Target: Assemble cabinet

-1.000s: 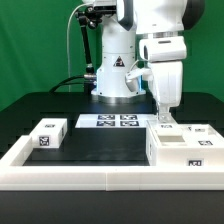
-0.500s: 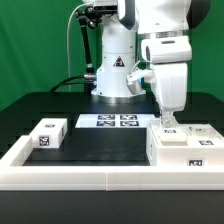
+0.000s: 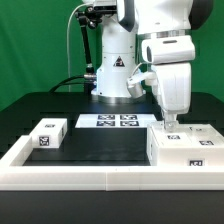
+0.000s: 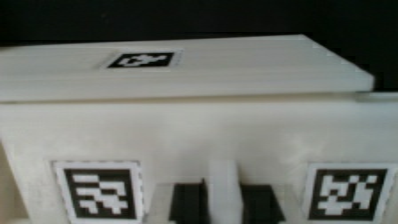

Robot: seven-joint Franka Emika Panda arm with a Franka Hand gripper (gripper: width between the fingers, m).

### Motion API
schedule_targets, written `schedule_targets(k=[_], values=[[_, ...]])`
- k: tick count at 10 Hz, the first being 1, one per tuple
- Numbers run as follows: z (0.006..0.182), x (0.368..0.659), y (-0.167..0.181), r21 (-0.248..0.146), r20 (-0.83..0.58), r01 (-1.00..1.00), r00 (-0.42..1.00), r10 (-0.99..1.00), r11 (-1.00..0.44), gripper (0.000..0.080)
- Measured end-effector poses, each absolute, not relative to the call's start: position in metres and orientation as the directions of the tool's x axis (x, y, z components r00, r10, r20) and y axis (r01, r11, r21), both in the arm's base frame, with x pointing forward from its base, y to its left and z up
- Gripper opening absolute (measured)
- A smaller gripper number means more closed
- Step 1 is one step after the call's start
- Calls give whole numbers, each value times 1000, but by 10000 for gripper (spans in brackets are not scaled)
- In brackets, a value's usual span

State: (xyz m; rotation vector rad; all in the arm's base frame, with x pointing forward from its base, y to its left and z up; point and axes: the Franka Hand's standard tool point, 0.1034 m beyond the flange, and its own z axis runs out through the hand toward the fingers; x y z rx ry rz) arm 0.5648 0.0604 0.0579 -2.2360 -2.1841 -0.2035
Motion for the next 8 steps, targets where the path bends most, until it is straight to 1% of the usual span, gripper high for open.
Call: schedule_targets(k=[1,4,5,6,7,8], values=[[59,571,61,92,101,995,19,995,-28,77],[59,571,60,90,102,995,33,994,-42,77],[59,570,60,90,102,995,33,994,-42,181],[58,570,60,90,102,995,33,994,-42,374],[58,570,60,89,102,995,33,994,-42,374],[58,570,60,89,102,995,33,994,-42,557]])
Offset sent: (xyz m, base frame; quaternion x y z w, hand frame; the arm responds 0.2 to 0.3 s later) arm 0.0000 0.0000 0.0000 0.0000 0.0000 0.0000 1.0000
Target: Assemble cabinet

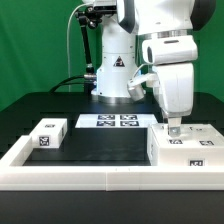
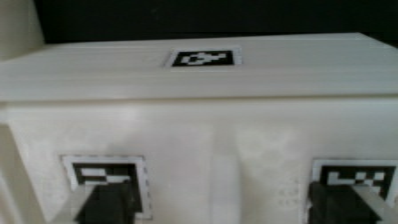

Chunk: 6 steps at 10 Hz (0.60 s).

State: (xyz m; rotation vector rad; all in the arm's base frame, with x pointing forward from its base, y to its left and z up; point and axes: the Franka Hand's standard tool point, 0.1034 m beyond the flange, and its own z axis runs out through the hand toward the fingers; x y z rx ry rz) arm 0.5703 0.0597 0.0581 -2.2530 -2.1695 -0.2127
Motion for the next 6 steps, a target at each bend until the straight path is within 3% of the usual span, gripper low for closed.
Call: schedule_targets(k=[1,2,3,6], values=[[58,570,60,89,102,995,33,994,-42,557],[58,570,60,89,102,995,33,994,-42,725],[58,570,60,89,102,995,33,994,-42,786],[58,570,60,88,102,995,33,994,-42,796]])
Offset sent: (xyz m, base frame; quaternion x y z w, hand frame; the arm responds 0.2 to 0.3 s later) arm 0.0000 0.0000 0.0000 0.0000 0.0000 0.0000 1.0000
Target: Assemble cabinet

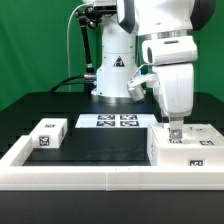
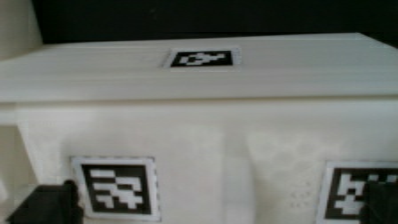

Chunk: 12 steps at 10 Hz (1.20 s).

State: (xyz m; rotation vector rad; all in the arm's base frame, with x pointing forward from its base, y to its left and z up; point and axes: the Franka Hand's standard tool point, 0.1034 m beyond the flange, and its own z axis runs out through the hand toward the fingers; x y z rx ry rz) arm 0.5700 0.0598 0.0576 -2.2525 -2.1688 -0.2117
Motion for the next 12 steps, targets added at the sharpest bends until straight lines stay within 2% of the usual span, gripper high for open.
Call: schedule_targets(k=[1,3,5,6,8,12], values=[[60,569,60,89,101,995,44,994,-53,797],[79,555,58,99,88,991,82,993,-90,796],[88,531,64,97,85,979,169,982,-177,796],[89,521,68,126,100,971,190,977,-201,796],[92,508,72,122,104,957,251,962,-263,796],[90,508,71,115,108,950,279,954,-290,796]])
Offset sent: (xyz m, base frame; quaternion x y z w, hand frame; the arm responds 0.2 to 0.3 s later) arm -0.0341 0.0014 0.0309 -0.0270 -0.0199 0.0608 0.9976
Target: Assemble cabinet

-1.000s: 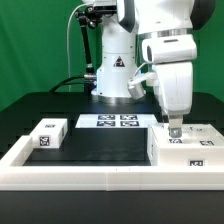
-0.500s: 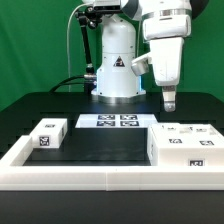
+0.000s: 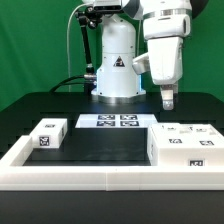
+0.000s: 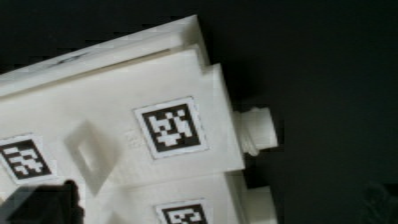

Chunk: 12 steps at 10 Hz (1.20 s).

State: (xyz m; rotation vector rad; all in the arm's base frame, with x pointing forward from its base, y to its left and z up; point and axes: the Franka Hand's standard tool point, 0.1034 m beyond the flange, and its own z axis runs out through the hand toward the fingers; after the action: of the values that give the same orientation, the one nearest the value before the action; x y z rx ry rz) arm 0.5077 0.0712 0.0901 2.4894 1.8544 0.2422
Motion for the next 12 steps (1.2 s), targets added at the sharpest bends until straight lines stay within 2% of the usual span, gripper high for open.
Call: schedule_targets(k=[2,4,5,7,12], values=[[90,507,72,95,125,894,426,896,-438,796],[90,500,83,65,177,712,681,711,-699,796],[90,499,89,52,191,646,742,642,-762,796],[90,499,91,36,194,603,778,597,-797,796],[89,499,91,37,193,608,774,602,-793,796]])
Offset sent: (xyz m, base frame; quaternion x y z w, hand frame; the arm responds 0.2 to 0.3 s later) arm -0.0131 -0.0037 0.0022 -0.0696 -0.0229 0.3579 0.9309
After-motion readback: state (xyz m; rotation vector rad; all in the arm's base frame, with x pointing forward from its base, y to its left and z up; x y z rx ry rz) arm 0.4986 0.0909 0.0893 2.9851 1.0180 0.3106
